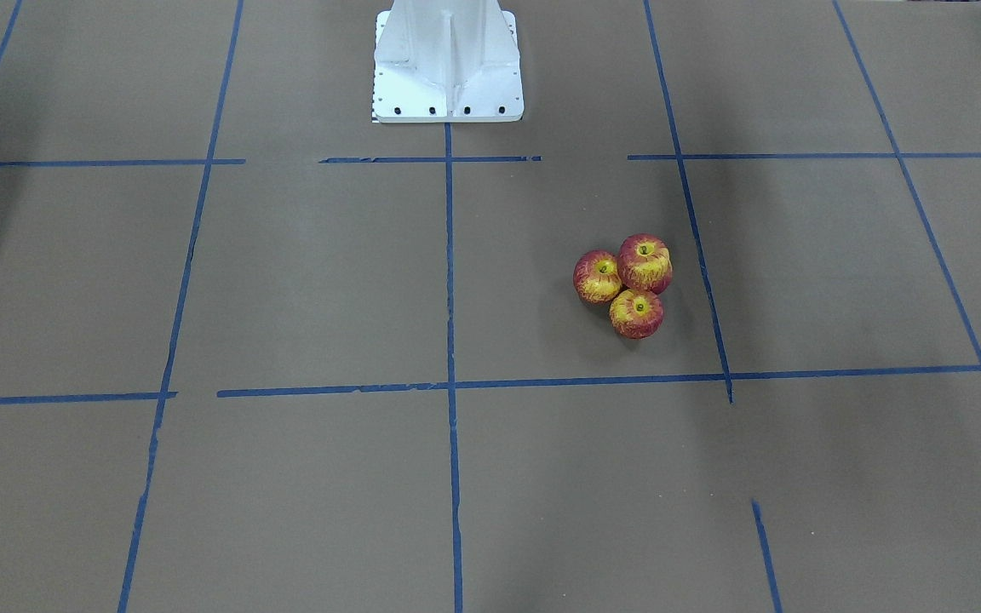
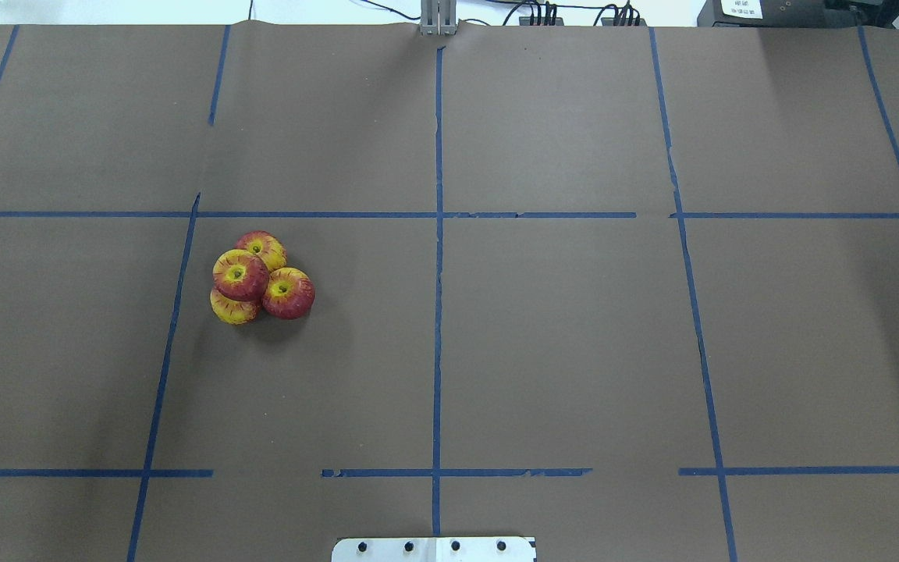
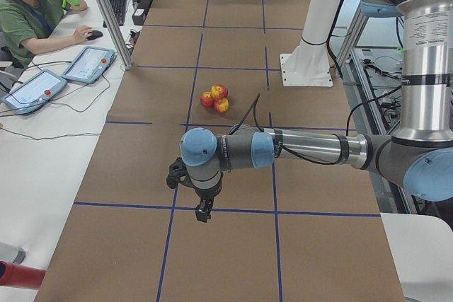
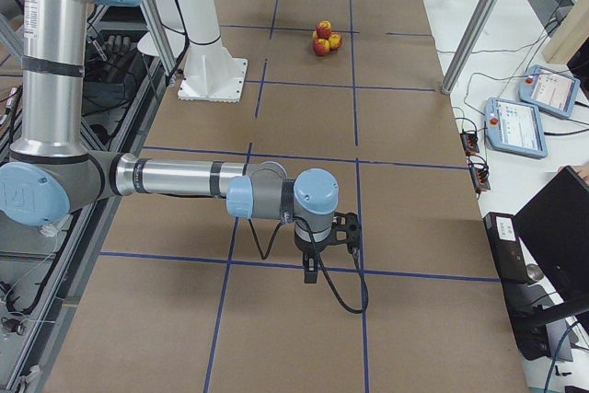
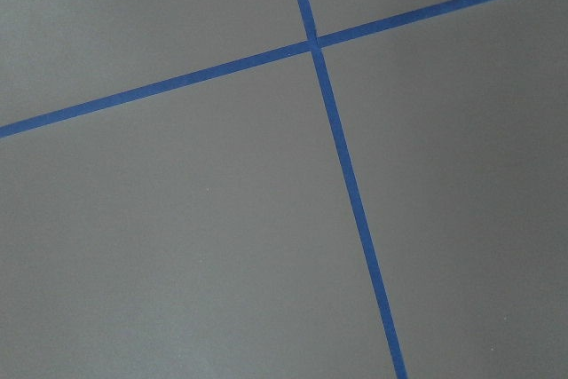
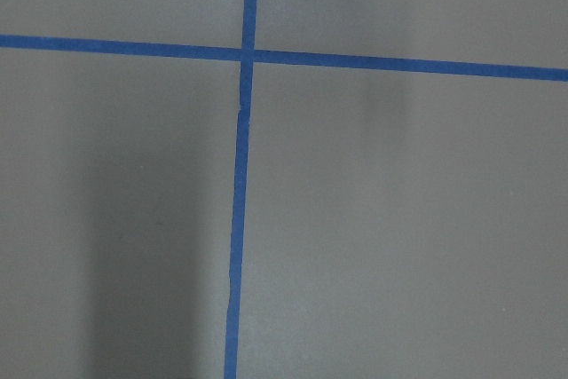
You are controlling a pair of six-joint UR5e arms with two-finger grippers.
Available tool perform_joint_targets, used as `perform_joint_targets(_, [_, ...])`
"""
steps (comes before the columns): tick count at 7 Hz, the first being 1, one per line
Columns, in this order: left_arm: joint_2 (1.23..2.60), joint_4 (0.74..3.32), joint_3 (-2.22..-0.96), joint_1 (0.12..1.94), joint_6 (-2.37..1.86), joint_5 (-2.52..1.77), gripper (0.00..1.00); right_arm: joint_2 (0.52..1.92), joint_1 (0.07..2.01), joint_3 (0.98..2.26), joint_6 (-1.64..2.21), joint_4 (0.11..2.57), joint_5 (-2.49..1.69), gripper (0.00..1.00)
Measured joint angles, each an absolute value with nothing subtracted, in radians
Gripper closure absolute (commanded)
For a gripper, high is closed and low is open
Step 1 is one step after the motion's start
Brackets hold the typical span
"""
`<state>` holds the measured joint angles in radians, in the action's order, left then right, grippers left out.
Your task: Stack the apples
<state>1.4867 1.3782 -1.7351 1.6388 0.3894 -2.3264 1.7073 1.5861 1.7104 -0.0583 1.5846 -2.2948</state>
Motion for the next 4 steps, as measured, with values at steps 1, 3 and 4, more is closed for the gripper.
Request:
perform_joint_targets(1, [1.482,1.378,-1.737,1.639,0.387,-2.329,0.0,1.707,1.586,1.71,-0.058,1.585,-2.295,0.0])
perform_joint_targets(3, [1.476,1.377,-1.746,1.638,0.381,-2.33,0.0,1.707,1.586,1.71,-0.058,1.585,-2.295,0.0])
perform_joint_targets(4, [1.475,1.377,-1.748,1.638,0.38,-2.33,0.0,1.707,1.586,1.71,-0.058,1.585,-2.295,0.0])
